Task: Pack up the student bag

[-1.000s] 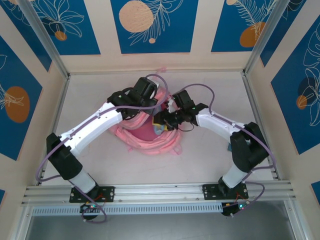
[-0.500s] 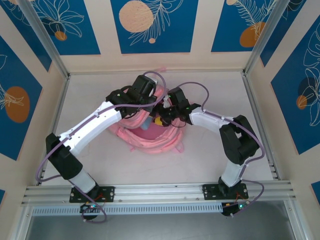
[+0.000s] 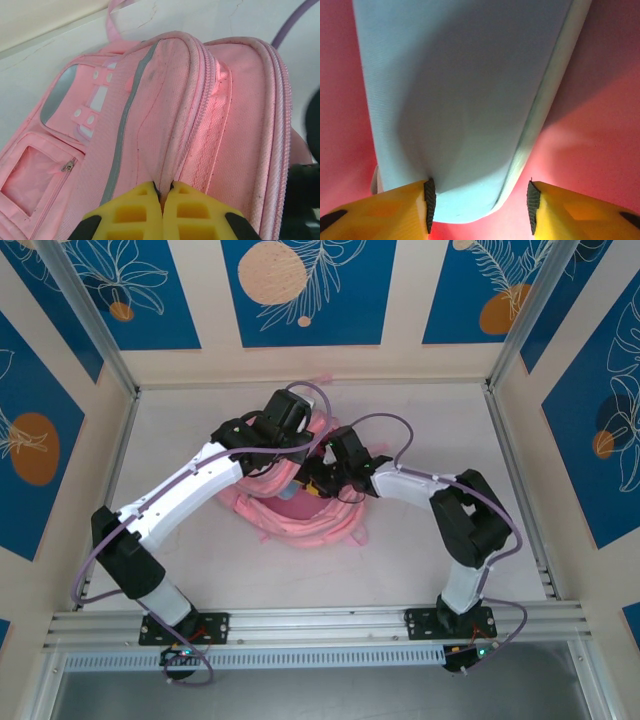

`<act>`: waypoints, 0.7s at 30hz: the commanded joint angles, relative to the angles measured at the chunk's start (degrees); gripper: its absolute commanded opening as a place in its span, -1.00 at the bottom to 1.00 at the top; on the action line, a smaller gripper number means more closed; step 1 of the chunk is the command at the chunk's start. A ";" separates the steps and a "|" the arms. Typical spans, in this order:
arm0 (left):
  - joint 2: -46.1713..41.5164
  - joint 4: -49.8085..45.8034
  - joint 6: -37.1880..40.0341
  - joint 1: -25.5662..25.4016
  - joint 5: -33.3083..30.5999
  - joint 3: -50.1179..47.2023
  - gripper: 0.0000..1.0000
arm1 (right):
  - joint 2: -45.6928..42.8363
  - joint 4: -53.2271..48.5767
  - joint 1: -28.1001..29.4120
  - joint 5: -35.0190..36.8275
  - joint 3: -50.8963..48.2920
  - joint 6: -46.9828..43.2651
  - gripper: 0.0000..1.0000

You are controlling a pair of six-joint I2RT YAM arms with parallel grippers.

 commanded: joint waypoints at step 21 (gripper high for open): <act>3.50 9.54 -3.17 1.45 14.80 3.31 -1.00 | -25.81 -9.65 -6.89 9.33 -19.99 0.23 0.23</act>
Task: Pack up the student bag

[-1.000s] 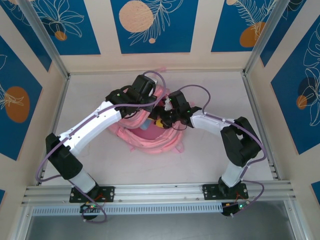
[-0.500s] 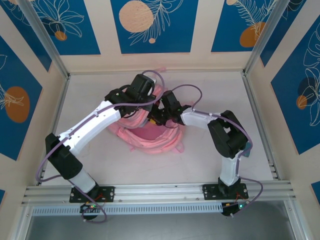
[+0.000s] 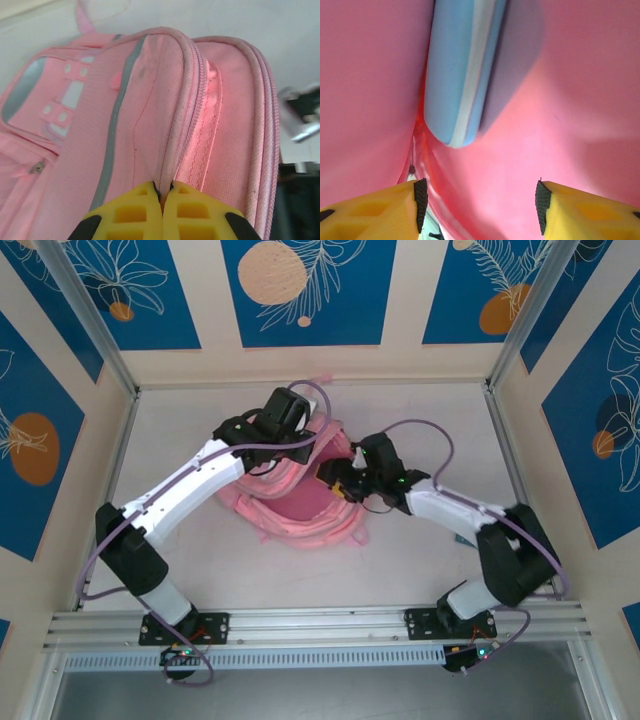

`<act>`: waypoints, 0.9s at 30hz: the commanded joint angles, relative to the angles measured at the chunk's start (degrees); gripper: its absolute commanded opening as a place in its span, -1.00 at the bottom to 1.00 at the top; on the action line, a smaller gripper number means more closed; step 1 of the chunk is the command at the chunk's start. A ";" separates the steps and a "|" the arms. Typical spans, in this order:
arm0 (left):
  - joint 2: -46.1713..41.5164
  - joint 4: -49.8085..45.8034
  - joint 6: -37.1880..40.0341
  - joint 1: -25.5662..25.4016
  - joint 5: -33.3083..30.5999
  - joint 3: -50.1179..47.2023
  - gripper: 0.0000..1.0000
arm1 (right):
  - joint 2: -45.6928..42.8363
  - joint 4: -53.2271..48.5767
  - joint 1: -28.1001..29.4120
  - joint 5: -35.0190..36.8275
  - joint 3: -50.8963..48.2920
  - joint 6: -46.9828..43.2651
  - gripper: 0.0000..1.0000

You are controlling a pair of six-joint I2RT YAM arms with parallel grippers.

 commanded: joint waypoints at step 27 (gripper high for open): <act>-14.16 5.07 -6.53 1.27 3.27 -24.04 0.52 | -15.59 -31.43 1.20 20.78 5.11 -12.66 0.66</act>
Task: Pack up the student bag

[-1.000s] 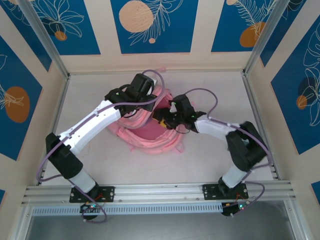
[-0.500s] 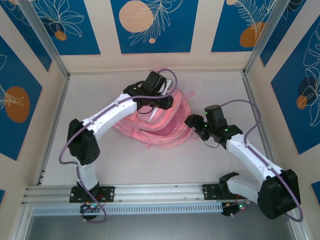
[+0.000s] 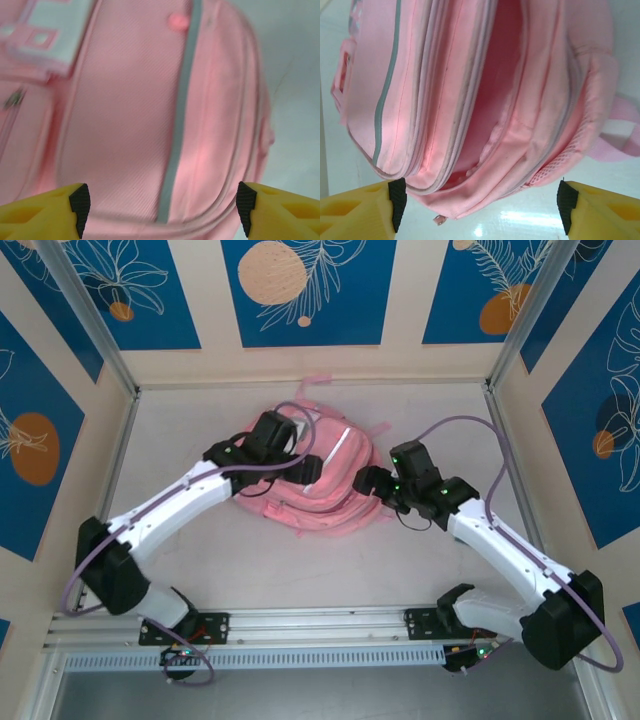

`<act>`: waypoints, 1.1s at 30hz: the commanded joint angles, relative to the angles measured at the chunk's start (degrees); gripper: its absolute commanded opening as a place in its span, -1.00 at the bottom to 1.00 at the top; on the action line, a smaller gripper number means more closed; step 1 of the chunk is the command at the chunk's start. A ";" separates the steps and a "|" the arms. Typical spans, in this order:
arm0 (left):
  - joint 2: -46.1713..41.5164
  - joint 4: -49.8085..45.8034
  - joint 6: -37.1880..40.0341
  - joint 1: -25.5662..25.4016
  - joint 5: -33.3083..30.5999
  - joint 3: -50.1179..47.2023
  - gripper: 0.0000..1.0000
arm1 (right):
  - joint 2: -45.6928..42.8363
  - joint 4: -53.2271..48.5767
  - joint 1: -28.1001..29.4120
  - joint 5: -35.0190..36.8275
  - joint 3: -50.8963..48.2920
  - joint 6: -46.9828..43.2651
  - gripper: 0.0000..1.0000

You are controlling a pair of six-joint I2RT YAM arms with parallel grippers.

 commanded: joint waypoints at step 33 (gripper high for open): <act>1.26 3.51 6.97 1.81 0.62 -18.24 -0.43 | 14.51 5.27 4.21 -8.78 5.43 3.72 0.55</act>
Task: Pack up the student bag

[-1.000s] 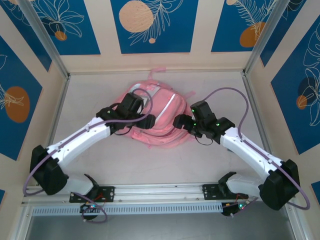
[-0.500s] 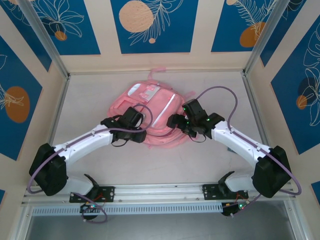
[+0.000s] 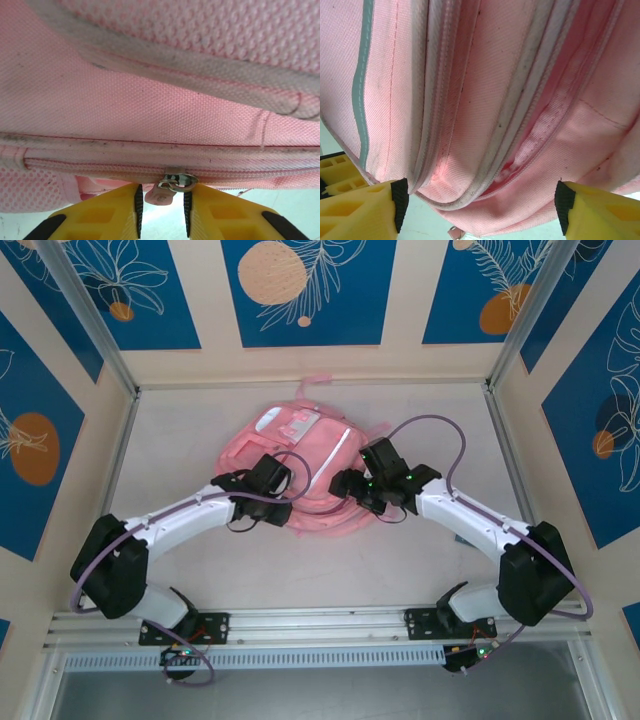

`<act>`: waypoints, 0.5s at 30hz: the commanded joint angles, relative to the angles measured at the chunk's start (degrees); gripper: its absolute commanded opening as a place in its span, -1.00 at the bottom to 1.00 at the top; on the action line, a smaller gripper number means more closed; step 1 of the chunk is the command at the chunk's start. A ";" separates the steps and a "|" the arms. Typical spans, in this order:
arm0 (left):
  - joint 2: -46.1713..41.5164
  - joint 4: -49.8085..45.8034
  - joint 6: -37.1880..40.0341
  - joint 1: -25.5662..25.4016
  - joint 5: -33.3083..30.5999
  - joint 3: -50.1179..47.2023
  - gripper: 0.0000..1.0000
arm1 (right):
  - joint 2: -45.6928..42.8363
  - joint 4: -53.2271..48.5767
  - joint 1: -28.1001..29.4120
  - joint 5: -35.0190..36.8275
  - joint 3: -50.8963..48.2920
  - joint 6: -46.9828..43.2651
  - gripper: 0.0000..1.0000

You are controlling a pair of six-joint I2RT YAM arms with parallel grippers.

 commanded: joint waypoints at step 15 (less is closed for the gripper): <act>1.16 1.40 5.61 0.92 9.09 0.75 -0.47 | 2.37 2.41 1.37 -3.72 2.23 -0.68 0.43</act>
